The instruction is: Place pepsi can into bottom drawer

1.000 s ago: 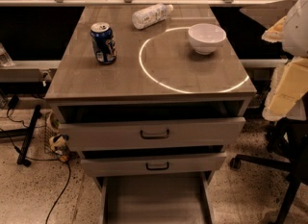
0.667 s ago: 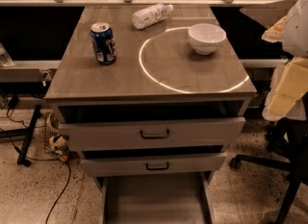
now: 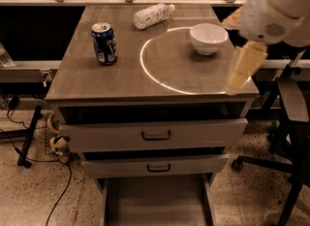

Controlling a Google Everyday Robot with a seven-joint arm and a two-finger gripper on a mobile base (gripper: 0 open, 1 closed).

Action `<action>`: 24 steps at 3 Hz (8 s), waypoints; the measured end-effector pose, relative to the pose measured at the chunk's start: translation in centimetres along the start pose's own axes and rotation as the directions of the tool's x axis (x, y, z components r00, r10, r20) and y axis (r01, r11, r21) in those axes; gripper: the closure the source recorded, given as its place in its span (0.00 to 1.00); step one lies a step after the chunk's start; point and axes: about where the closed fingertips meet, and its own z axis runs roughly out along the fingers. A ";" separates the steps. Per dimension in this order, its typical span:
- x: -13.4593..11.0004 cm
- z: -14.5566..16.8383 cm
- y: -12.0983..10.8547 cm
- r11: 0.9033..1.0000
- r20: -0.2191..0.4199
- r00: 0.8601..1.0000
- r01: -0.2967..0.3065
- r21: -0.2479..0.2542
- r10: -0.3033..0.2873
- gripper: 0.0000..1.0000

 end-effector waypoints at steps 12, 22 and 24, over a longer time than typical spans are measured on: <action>-24.5 14.7 -9.2 0.991 0.743 0.658 -0.050 -0.121 0.124 0.95; 3.7 17.4 14.6 0.927 0.674 0.641 -0.199 -0.318 0.368 1.00; 5.9 28.1 19.2 0.938 0.646 0.682 -0.216 -0.272 0.345 1.00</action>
Offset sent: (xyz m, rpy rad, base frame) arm 0.1160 0.1828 -0.0153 0.3348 -0.1436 0.3660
